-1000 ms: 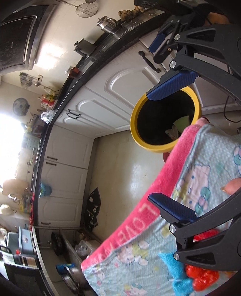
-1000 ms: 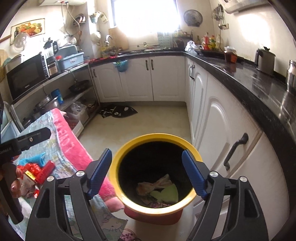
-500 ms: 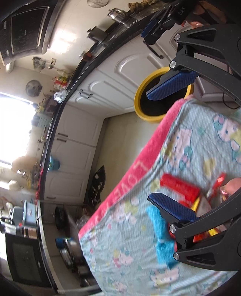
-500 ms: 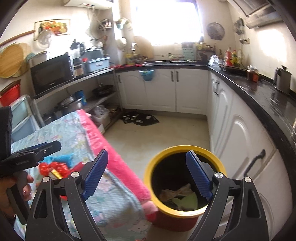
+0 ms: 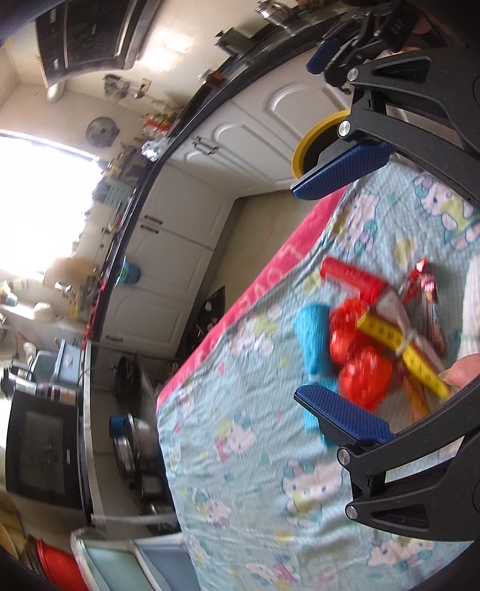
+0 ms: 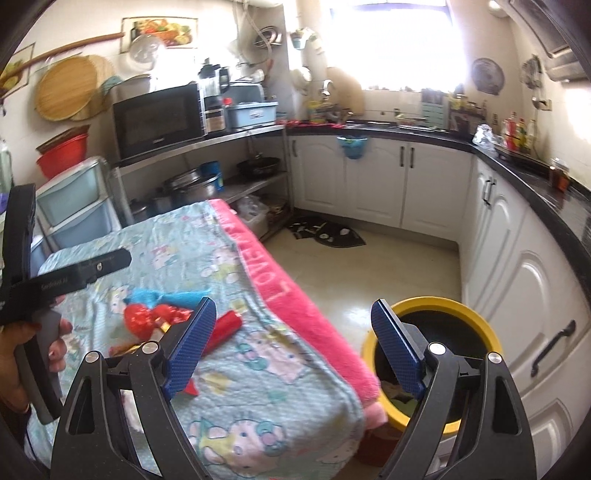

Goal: Collect trash
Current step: 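Move both tools back over the trash on the bed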

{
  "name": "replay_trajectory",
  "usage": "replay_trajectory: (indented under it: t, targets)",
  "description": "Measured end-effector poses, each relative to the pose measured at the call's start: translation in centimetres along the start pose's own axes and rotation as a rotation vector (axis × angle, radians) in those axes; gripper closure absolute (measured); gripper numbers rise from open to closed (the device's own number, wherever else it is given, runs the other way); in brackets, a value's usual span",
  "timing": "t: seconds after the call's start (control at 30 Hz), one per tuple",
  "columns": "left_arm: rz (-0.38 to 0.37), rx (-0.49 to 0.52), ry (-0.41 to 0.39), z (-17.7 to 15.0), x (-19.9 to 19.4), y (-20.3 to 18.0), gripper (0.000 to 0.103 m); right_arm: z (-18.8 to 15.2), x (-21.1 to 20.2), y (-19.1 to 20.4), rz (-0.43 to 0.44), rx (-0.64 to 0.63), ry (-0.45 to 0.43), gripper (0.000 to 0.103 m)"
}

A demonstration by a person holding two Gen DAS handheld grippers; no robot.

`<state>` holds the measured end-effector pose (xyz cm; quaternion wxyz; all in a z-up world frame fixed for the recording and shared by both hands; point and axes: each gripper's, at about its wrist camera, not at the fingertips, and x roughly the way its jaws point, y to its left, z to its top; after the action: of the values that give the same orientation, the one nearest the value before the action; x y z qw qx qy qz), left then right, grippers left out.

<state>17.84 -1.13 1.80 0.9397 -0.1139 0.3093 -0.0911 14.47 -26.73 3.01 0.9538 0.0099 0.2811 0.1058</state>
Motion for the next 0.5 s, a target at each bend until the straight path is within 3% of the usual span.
replay_trajectory:
  t: [0.5]
  targets:
    - [0.099, -0.083, 0.001, -0.4, -1.7, 7.0, 0.011, -0.9, 2.9, 5.2, 0.097, -0.074, 0.053, 0.020]
